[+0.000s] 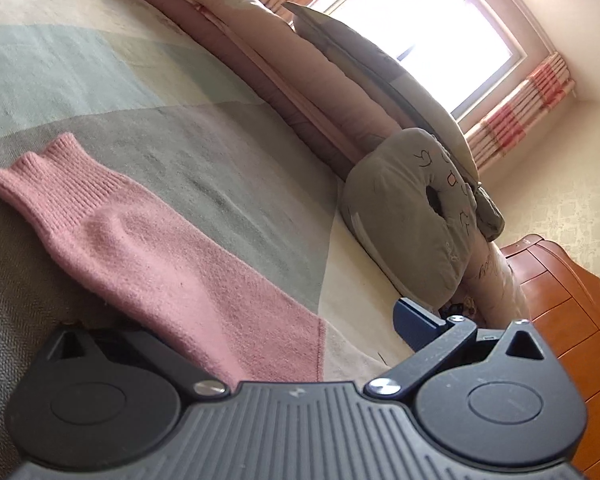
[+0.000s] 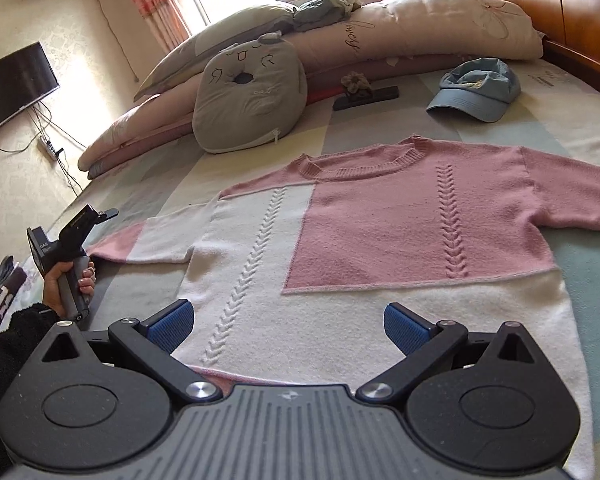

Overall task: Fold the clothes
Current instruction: 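Lower the left tool to the pink cuff and close on it, then lift the cuff with the left tool and carry the sleeve across the front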

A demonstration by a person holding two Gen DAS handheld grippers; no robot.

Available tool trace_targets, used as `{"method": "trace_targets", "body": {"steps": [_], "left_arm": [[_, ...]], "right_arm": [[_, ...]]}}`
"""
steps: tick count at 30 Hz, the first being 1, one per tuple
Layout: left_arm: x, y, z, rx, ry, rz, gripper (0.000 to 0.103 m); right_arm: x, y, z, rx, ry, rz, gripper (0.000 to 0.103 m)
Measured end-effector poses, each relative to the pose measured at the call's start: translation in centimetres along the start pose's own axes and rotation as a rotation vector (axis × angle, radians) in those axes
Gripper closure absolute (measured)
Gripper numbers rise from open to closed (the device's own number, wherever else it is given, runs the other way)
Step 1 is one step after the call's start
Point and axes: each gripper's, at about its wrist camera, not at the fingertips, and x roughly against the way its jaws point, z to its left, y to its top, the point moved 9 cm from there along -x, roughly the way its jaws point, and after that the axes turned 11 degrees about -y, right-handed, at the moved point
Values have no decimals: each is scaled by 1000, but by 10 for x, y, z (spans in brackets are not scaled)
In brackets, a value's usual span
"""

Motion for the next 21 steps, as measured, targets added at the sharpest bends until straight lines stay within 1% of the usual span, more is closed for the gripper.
{"method": "trace_targets", "body": {"steps": [3,8,10,13,17,19,21], "left_arm": [[1,2,1,19,0,-5,1],[1,10,7,95,2,-17,1],[0,11,8,107,5,-17,1],[0,11,8,103,8,-19,1],[-1,11,5,112,8,-6,1],[-3,11,5,114,22,13,1],[-8,7,2,85,41,46,1]], "right_arm": [[3,-1,-5,-5,-2,9,0],[7,-3,-14,-12,-6,24,0],[2,-5,-13,-15,4,36,0],[-7,-8,-11,-18,22,55,0],[-18,-12,-4,25,24,88,0],[-22,-13,1,53,22,102,0],[-26,-12,5,74,27,104,0]]}}
